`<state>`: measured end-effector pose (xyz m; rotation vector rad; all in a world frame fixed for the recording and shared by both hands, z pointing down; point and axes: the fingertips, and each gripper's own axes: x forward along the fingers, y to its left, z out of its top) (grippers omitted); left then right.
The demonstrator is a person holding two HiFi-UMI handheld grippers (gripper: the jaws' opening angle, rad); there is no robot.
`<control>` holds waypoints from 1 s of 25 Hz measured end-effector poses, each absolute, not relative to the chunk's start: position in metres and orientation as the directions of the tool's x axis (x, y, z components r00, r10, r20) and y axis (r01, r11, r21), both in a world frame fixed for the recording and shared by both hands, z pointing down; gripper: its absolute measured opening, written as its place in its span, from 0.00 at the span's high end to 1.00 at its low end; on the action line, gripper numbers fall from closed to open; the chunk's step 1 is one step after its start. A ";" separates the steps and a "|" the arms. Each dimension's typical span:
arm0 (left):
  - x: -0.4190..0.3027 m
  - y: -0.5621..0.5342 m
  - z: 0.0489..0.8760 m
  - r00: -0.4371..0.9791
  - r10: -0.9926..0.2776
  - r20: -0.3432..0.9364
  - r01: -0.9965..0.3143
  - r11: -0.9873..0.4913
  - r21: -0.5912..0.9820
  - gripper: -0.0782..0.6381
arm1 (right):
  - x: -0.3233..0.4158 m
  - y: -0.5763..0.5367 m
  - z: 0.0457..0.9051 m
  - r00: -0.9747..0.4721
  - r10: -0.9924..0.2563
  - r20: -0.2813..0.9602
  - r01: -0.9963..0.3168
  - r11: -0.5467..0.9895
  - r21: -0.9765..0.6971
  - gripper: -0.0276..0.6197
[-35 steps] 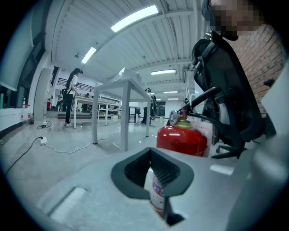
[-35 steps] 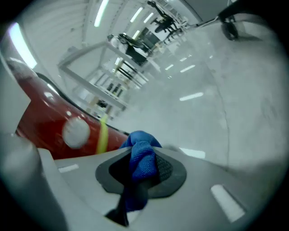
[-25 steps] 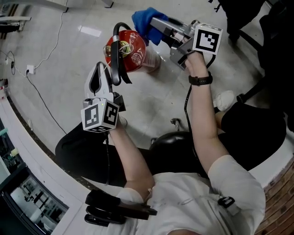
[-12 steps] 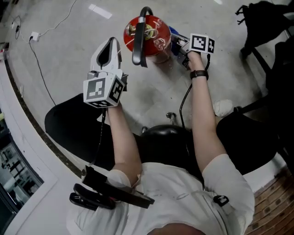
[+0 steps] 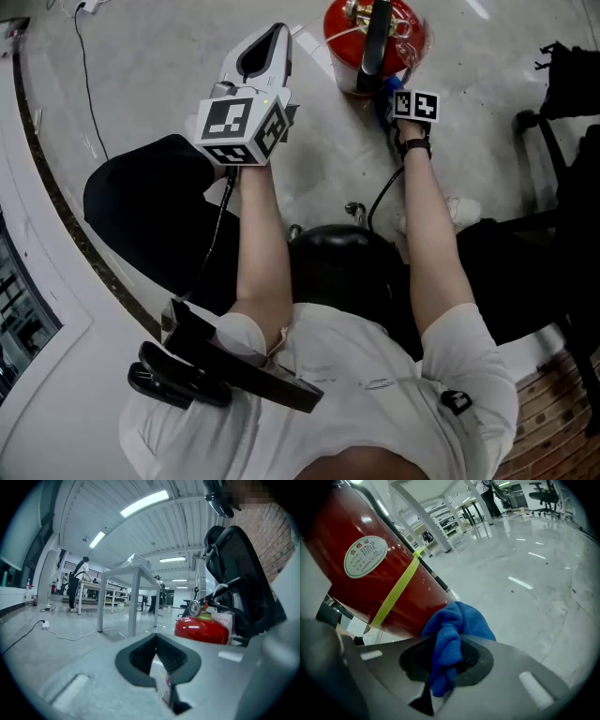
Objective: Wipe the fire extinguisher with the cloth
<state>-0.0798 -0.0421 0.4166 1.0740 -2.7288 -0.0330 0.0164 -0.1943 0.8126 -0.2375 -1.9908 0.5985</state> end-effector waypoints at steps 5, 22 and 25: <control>-0.078 -0.043 0.397 -0.713 -0.687 0.140 -0.679 0.727 0.109 0.89 | 0.012 -0.241 0.768 -0.646 0.305 0.700 -0.254 0.779 -0.574 0.86; 0.084 -0.017 0.294 -0.630 -0.774 -0.064 -0.777 0.628 0.050 0.89 | 0.142 -0.160 0.351 -0.991 -0.021 -0.134 -0.002 0.990 -0.142 0.85; 0.123 -0.009 0.291 -0.626 -0.778 -0.058 -0.780 0.624 0.046 0.89 | 0.176 -0.135 0.336 -0.993 0.009 -0.120 0.021 0.995 -0.099 0.84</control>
